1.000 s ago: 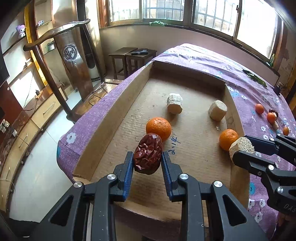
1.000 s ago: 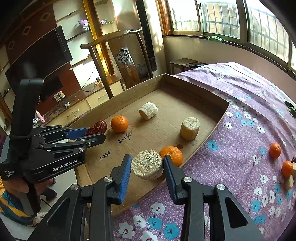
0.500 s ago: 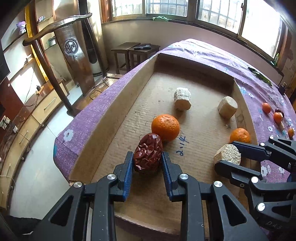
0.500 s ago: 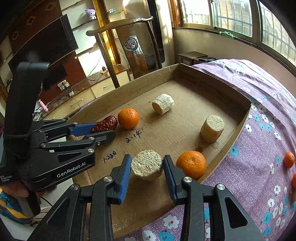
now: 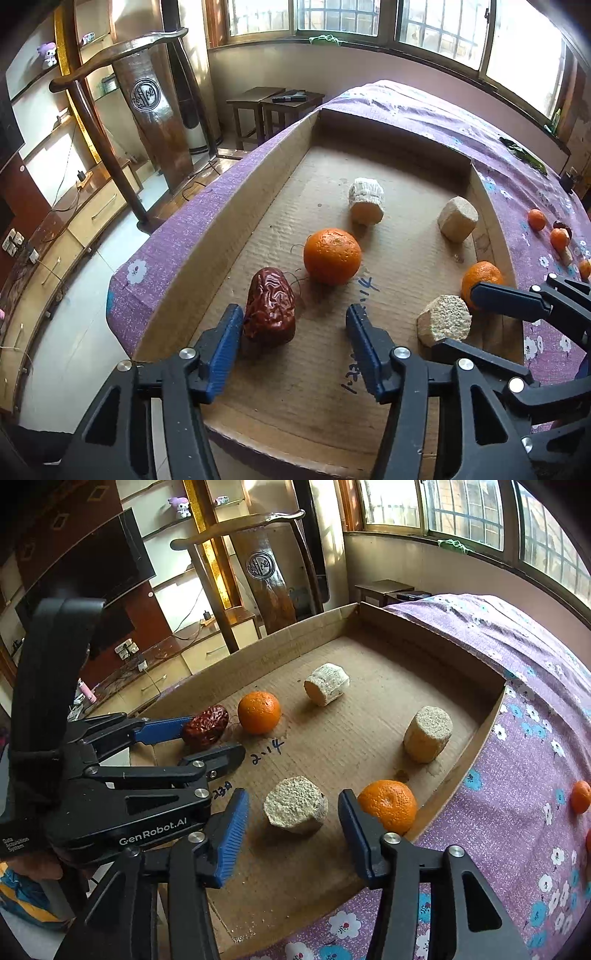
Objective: Organize fruits
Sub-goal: 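Carry the date and cake into the box and open both tools to release, then move both open tools back toward the fruit pile on the bed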
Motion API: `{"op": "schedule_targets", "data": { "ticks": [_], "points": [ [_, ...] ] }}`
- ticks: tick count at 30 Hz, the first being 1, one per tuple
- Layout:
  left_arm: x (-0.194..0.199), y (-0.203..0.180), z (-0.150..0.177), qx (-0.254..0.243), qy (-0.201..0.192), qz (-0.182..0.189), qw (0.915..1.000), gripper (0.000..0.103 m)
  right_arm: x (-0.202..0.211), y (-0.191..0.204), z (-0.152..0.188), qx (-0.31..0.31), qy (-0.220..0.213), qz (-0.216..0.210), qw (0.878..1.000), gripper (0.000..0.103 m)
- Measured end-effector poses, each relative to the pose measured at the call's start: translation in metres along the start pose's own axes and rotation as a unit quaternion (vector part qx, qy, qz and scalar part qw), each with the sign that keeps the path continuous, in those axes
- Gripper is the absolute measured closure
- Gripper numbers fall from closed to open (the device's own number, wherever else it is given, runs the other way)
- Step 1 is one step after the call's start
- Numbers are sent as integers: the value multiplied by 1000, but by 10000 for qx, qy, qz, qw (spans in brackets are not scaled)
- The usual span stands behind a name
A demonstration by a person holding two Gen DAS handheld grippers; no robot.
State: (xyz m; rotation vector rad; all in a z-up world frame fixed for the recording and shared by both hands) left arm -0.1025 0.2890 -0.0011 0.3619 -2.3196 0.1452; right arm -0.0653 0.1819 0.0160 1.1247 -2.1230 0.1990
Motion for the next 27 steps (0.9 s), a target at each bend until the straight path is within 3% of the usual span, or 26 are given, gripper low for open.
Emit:
{"op": "schedule_targets", "data": {
  "ticks": [5, 8, 12, 27],
  "points": [
    [8, -4, -4, 26, -85, 41, 10000, 37, 19, -2, 3, -125, -153, -81, 9998, 45],
    [16, -13, -8, 20, -191, 106, 9998, 25, 37, -8, 6, -114, -279, 85, 9995, 45],
    [22, -33, -12, -67, -235, 275, 9993, 24, 64, -29, 9, -345, -509, 252, 9978, 38],
    [28, -161, -25, -746, -178, 1182, 9900, 23, 133, -135, 63, -1394, -619, 1171, 9813, 36]
  ]
}}
Point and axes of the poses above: each gripper's, at about its wrist camera, not at the fingertips, and x roughly against the way its jaws point, y to its left, z to its underside, the point moved 4 cm from there along -x, roughly the way its jaws point, and after that the axes turned 9 degrees about -y, right-handed, at the moved point
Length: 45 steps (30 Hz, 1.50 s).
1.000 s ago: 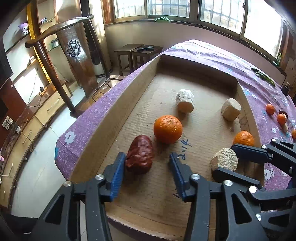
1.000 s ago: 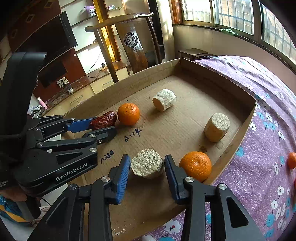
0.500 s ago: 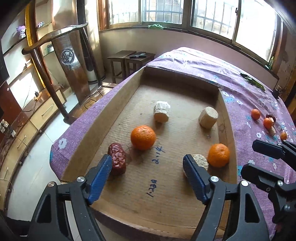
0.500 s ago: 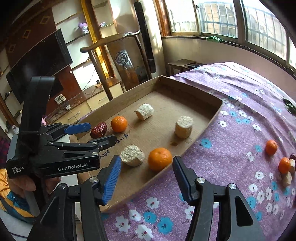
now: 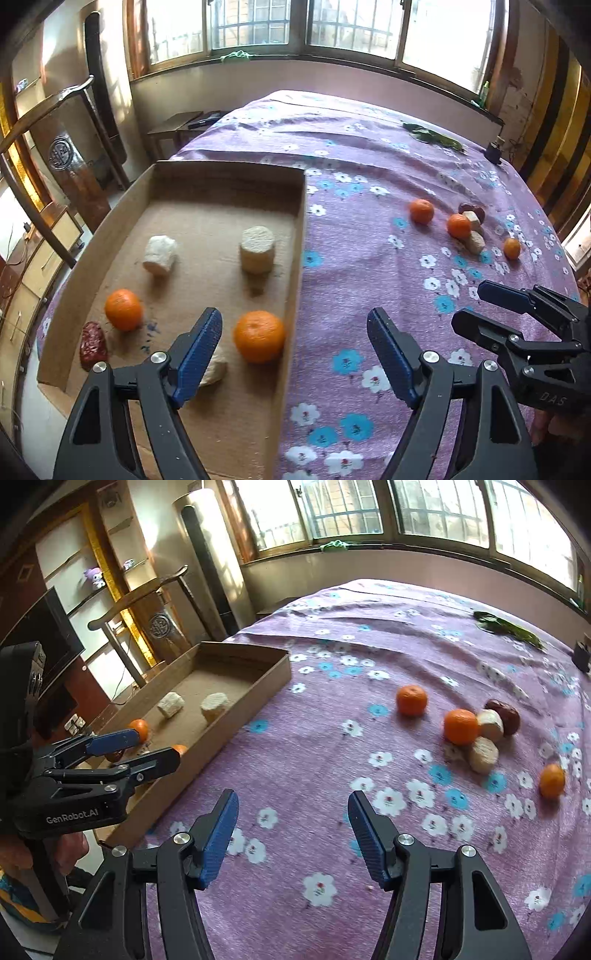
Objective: Organize fruits
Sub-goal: 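Move both open tools back toward the fruit pile on the bed, then grasp a mandarin orange with left tool while right tool grasps a round white cake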
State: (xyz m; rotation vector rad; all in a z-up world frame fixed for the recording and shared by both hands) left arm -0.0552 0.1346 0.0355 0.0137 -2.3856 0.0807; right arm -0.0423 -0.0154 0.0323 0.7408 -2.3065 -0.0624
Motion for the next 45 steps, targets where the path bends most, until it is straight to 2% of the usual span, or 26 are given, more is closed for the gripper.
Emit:
{"op": "schedule_targets", "data": {
  "ticks": [8, 18, 20, 23, 24, 25, 26, 32, 35, 37, 45],
  "points": [
    [-35, -50, -19, -156, 259, 368, 9989, 23, 12, -74, 1, -463, -106, 626, 9969, 37],
    [-72, -86, -39, -342, 536, 502, 9967, 23, -9, -125, -13, -476, -111, 1091, 9928, 37],
    [-77, -89, -43, -389, 557, 465, 9966, 23, -18, -130, -15, -441, -79, 1105, 9929, 40],
    [-91, -98, -50, -534, 639, 417, 9957, 23, -31, -137, -19, -360, -38, 1144, 9928, 52],
    [-95, -101, -52, -571, 671, 400, 9953, 23, -36, -139, -20, -288, -9, 1194, 9924, 59],
    [-99, -103, -54, -601, 702, 402, 9949, 23, -39, -142, -20, -248, 41, 1229, 9921, 61],
    [-104, -106, -56, -630, 728, 421, 9945, 23, -39, -142, -20, -186, 3, 1241, 9921, 70],
    [-134, -116, -65, -798, 757, 361, 9933, 23, -28, -148, -14, -360, 48, 1116, 9931, 71],
    [-147, -125, -65, -959, 857, 520, 9903, 23, -25, -151, -12, -422, 35, 1042, 9937, 71],
    [-155, -128, -66, -1023, 870, 462, 9899, 23, -25, -151, -12, -410, 27, 1021, 9939, 71],
    [-172, -137, -70, -964, 788, 716, 9896, 24, -26, -154, -12, -424, -75, 1053, 9935, 71]
  ]
}}
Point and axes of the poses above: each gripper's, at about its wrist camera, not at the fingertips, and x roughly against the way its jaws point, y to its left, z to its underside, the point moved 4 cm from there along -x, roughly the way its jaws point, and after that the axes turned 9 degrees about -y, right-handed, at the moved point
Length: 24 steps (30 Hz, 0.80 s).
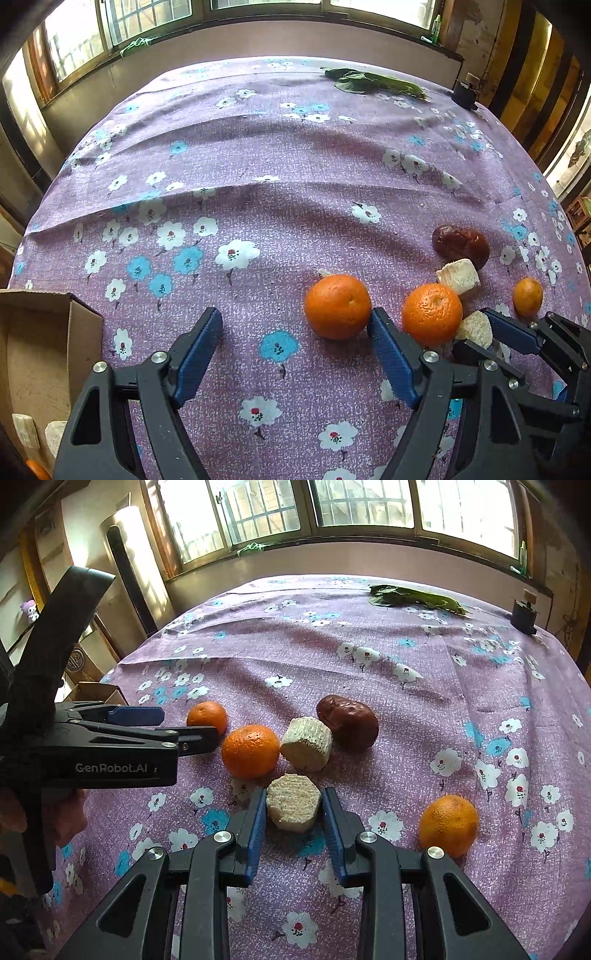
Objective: Organize fruits
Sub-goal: 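Grasp a mandarin orange with left tool while right tool grasps a round white cake, then carry the orange and cake into the box and open both tools to release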
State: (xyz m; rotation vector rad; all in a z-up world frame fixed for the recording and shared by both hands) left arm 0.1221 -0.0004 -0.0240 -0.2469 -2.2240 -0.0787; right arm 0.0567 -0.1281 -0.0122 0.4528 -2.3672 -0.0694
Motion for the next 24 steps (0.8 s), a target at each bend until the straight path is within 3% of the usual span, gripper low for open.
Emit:
{"op": "schedule_targets", "data": {
  "ticks": [1, 3, 4, 10, 24],
  "points": [
    [-1, -2, 0, -6, -9, 64, 10000, 33, 0, 1, 0, 39, 11, 21, 10000, 71],
    [3, -6, -2, -69, -88, 172, 9998, 64, 0, 2, 0, 49, 27, 30, 10000, 71],
    [5, -8, -2, -89, -59, 215, 9997, 72, 0, 2, 0, 35, 37, 15, 10000, 71],
    [25, 3, 12, 76, -39, 119, 9999, 73, 4, 7, 0, 15, 80, -123, 9999, 71],
    [126, 21, 79, 300, -731, -397, 9961, 72, 57, 58, 18, 75, -212, -416, 9989, 71]
  ]
}}
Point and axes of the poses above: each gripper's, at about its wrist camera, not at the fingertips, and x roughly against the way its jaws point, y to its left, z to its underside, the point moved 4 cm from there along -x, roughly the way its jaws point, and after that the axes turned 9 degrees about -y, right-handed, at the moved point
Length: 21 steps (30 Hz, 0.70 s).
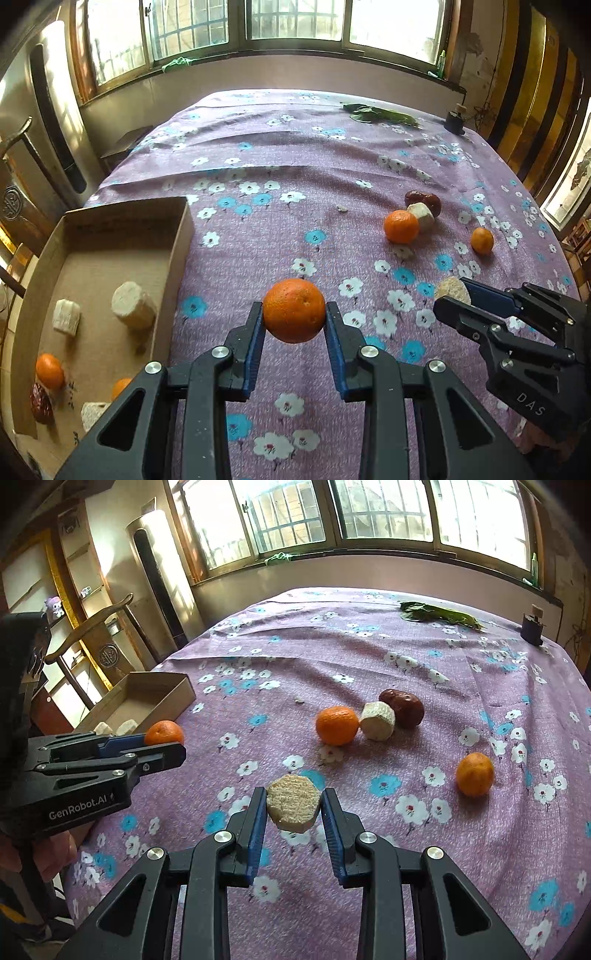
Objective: Organize fruits
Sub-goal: 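Carry the orange and cake into the box and open both tools to release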
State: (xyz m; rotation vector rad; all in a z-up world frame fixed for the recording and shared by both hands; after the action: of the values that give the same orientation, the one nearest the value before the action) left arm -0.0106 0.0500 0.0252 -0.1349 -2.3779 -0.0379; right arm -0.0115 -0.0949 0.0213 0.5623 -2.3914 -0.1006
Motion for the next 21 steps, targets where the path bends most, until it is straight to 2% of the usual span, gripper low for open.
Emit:
{"op": "schedule_targets", "data": {
  "ticks": [7, 21],
  "points": [
    [25, 22, 23, 55, -170, -265, 9995, 72, 8, 34, 12, 41, 15, -229, 9997, 70],
    [51, 71, 42, 302, -358, -691, 9965, 72, 4, 88, 17, 346, 118, -560, 9978, 70]
  ]
}}
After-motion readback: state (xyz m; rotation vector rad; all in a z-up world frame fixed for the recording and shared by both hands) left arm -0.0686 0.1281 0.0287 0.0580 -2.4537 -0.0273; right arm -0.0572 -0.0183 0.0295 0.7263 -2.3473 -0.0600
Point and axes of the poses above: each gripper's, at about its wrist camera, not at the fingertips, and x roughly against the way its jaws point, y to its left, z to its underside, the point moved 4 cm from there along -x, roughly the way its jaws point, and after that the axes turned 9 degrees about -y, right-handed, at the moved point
